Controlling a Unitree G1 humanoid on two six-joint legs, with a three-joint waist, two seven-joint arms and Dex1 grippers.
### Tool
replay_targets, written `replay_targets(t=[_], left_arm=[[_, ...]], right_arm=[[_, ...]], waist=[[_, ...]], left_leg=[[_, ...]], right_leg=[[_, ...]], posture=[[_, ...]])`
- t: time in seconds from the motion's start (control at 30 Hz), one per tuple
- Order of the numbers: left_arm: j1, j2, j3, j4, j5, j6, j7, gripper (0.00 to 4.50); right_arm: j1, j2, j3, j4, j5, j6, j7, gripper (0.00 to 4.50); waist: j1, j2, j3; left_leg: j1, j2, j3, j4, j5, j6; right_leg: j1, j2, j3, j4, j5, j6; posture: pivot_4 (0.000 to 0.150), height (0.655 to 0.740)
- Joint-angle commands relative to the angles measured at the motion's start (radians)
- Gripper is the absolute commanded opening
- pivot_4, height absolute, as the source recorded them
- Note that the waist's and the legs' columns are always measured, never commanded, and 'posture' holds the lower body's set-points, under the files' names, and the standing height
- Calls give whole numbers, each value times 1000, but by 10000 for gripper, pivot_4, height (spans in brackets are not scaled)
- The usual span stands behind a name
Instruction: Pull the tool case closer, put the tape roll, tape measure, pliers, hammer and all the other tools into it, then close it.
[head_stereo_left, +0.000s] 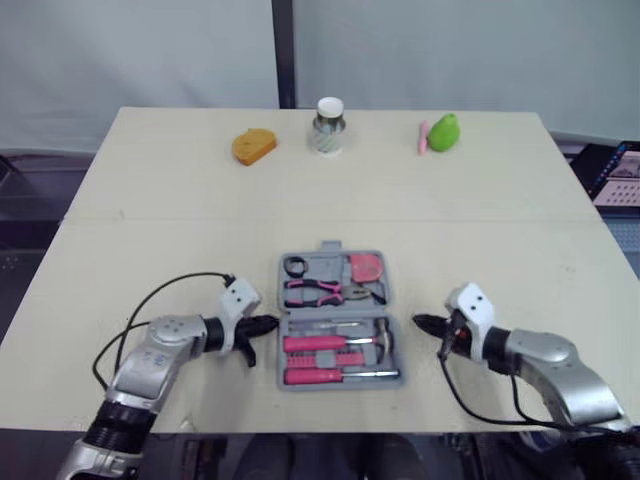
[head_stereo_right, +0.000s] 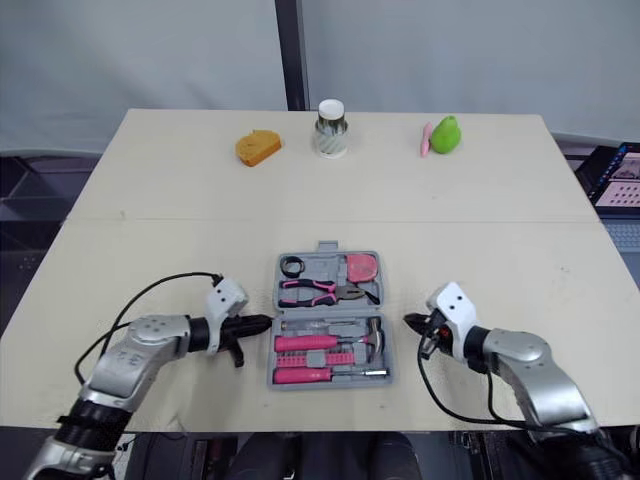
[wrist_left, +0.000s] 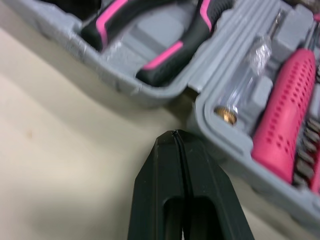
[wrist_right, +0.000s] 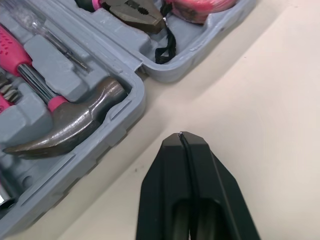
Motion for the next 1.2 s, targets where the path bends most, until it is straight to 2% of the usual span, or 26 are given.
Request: replay_targets(t=[0.03, 0.23, 0.37, 0.6, 0.77, 1.2], left_arm=[[-15, -40, -34, 33, 27, -28, 28, 0], [-22, -71, -43, 44, 37, -27, 29, 0], [10, -56, -57, -3, 35, -5, 8, 0], [159, 58, -81, -134, 25, 64, -53, 0], [211, 95, -65, -188, 7, 93, -61, 0], [198, 108, -70, -168, 14, 88, -41, 0]], right_arm=[[-32, 33, 18, 23, -18, -31, 0, 334], [-81, 100, 61, 9, -16, 4, 19, 334], [-47, 89, 66, -47, -1, 38, 46, 334], [62, 37, 64, -169, 25, 107, 86, 334], [96, 34, 57, -205, 29, 126, 78, 334], [84, 50, 56, -201, 17, 131, 65, 334]], waist=[[2, 0, 0], [7, 1, -1], [5, 2, -1], [-19, 4, -3], [-20, 5, -4], [-20, 5, -4]], left_leg=[[0, 0, 0, 0, 0, 0], [0, 0, 0, 1, 0, 0], [1, 0, 0, 0, 0, 0], [2, 0, 0, -3, 0, 0], [2, 0, 0, -4, 0, 0], [3, 0, 1, -4, 0, 0]], right_leg=[[0, 0, 0, 0, 0, 0], [0, 0, 0, 1, 0, 0], [0, 0, 0, 1, 0, 0], [0, 0, 0, 1, 0, 0], [0, 0, 2, -1, 0, -1], [0, 0, 2, -1, 0, -1]], posture=[[1500, 7400], [1500, 7400], [1500, 7400], [1500, 7400], [1500, 7400], [1500, 7400]])
